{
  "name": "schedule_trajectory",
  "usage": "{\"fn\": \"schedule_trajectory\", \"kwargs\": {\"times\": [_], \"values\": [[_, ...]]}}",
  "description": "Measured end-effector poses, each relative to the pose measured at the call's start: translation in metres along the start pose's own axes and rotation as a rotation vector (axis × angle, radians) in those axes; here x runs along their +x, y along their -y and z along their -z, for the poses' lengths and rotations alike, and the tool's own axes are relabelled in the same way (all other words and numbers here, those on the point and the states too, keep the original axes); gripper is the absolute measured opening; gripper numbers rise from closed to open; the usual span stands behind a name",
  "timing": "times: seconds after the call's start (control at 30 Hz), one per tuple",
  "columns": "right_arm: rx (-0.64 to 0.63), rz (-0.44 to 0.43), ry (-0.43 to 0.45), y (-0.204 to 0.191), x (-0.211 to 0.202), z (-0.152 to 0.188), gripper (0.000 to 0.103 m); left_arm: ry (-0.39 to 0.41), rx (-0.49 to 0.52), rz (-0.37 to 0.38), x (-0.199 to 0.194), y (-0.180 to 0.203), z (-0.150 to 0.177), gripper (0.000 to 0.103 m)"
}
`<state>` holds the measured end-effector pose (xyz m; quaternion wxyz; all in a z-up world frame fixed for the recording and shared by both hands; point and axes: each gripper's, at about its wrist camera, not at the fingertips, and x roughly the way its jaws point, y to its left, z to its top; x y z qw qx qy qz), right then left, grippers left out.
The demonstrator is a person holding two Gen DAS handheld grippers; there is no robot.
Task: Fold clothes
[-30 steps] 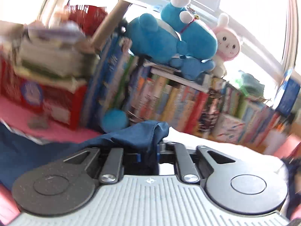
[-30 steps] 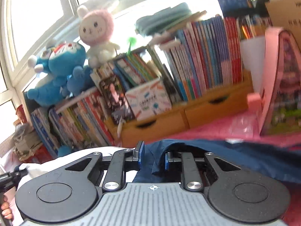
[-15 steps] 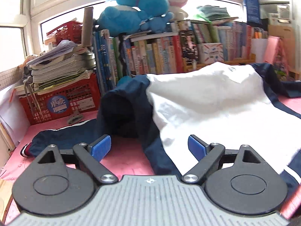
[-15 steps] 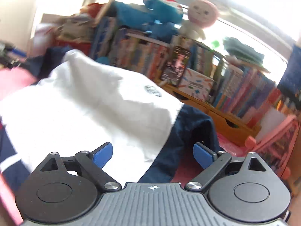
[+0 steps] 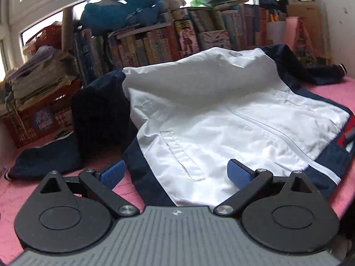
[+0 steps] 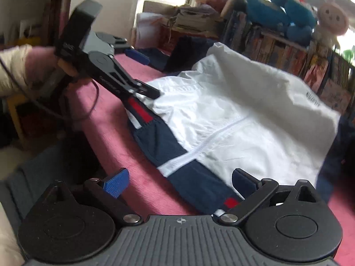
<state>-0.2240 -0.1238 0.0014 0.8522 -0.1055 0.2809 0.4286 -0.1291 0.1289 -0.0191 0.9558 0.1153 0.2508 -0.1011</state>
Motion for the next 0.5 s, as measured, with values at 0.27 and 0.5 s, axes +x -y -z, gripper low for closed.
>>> {"fn": "schedule_trajectory", "kwargs": {"times": [0.27,0.5], "values": [[0.167,-0.104,0.049,-0.021,0.022,0.005,0.099,-0.167,-0.049,-0.157,0.067,-0.036,-0.005,0.099],[0.208,-0.021,0.093,-0.037,0.036,0.006,0.1,-0.187,-0.232,-0.083,0.073,-0.065,0.001,0.103]]}}
